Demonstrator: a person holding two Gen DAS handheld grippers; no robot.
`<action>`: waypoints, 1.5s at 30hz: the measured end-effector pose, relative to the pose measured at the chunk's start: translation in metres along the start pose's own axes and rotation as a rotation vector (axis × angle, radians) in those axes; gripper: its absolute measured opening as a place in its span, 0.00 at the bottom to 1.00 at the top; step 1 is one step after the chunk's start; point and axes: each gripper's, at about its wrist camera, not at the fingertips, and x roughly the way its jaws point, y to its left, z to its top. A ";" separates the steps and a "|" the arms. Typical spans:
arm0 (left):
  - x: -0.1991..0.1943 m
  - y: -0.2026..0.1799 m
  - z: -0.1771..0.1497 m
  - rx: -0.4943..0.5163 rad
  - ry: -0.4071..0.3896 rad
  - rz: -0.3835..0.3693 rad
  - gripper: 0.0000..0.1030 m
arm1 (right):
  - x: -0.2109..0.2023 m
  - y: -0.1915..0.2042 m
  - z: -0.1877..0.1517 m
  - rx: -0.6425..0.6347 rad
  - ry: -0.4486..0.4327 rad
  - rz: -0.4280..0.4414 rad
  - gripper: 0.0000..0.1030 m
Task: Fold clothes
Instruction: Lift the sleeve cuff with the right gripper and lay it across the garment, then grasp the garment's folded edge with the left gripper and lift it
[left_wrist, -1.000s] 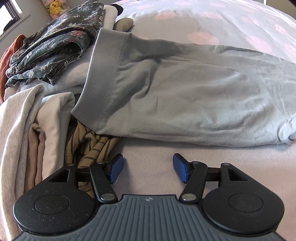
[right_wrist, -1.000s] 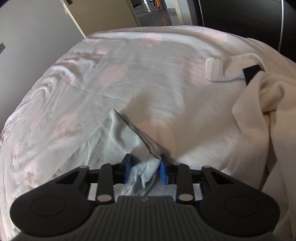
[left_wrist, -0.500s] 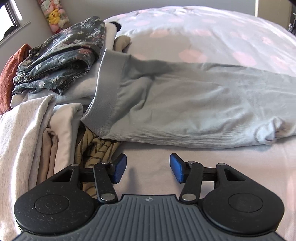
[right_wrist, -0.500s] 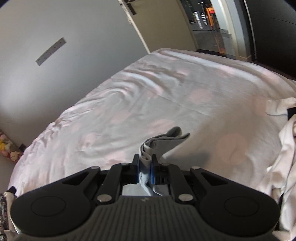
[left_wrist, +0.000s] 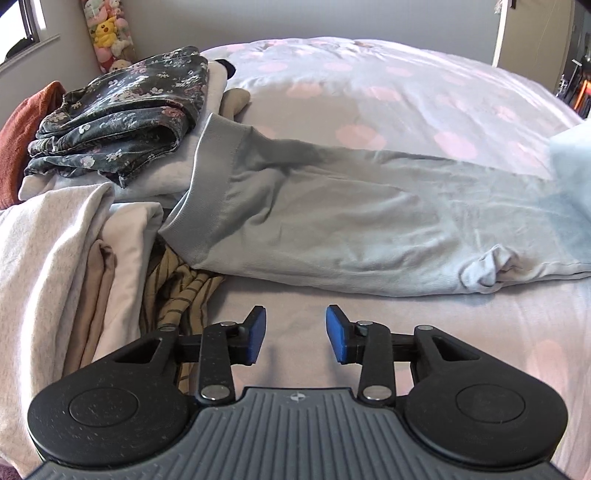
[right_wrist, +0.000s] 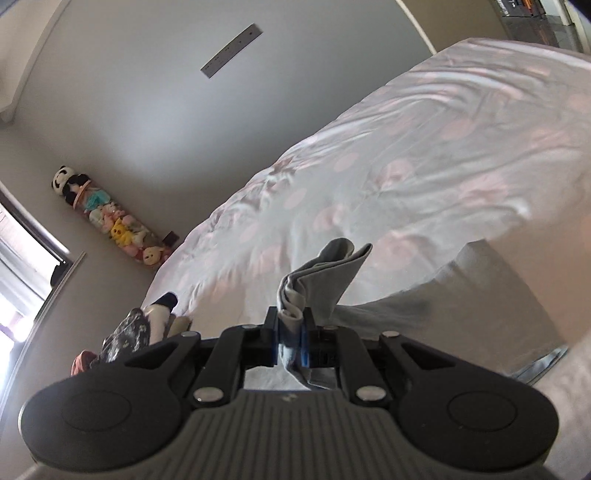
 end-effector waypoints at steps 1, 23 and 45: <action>0.000 0.000 0.000 -0.001 -0.003 -0.009 0.32 | 0.008 0.006 -0.011 -0.005 0.011 0.002 0.12; 0.020 -0.031 0.002 0.078 0.012 -0.092 0.30 | 0.088 0.050 -0.140 -0.622 0.254 -0.192 0.23; 0.014 -0.079 0.032 0.023 -0.056 -0.362 0.45 | 0.041 0.011 -0.134 -0.616 0.105 -0.171 0.26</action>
